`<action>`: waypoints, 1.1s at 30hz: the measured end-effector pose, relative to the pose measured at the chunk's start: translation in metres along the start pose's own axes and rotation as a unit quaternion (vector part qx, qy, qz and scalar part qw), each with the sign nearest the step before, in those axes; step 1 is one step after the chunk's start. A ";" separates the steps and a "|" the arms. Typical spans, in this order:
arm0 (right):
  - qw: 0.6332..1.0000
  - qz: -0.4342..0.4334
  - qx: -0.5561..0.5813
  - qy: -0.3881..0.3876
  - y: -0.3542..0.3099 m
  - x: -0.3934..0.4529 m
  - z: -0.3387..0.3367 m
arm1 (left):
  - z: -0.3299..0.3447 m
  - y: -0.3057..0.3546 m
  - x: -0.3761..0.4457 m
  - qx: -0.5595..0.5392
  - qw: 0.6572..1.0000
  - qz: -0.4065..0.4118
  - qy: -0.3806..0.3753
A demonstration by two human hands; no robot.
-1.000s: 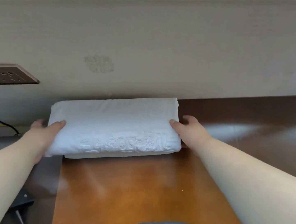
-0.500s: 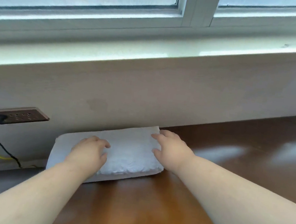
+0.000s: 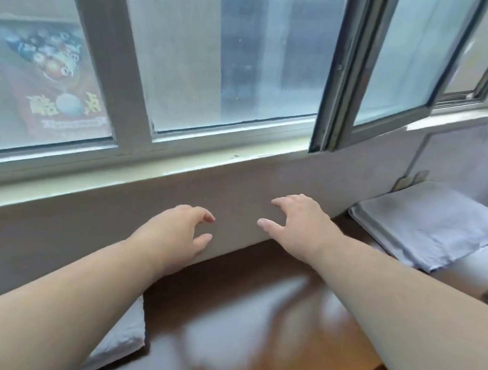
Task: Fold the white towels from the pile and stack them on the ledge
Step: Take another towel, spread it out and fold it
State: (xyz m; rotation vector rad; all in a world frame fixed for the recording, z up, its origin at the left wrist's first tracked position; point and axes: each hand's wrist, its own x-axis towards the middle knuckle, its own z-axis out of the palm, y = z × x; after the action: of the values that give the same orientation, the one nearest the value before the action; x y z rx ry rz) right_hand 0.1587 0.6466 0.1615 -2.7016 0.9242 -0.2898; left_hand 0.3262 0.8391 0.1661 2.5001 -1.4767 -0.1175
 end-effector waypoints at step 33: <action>0.966 0.238 -0.094 0.024 0.544 -0.099 -0.189 | 0.165 0.533 0.257 -0.092 0.985 0.120 -0.086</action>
State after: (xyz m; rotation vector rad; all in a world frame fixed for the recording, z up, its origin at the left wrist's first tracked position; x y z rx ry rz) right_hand -0.2790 0.2591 0.1578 -2.5296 1.6446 -0.1717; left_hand -0.0344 0.3420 0.1474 2.1951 -1.7357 -0.4173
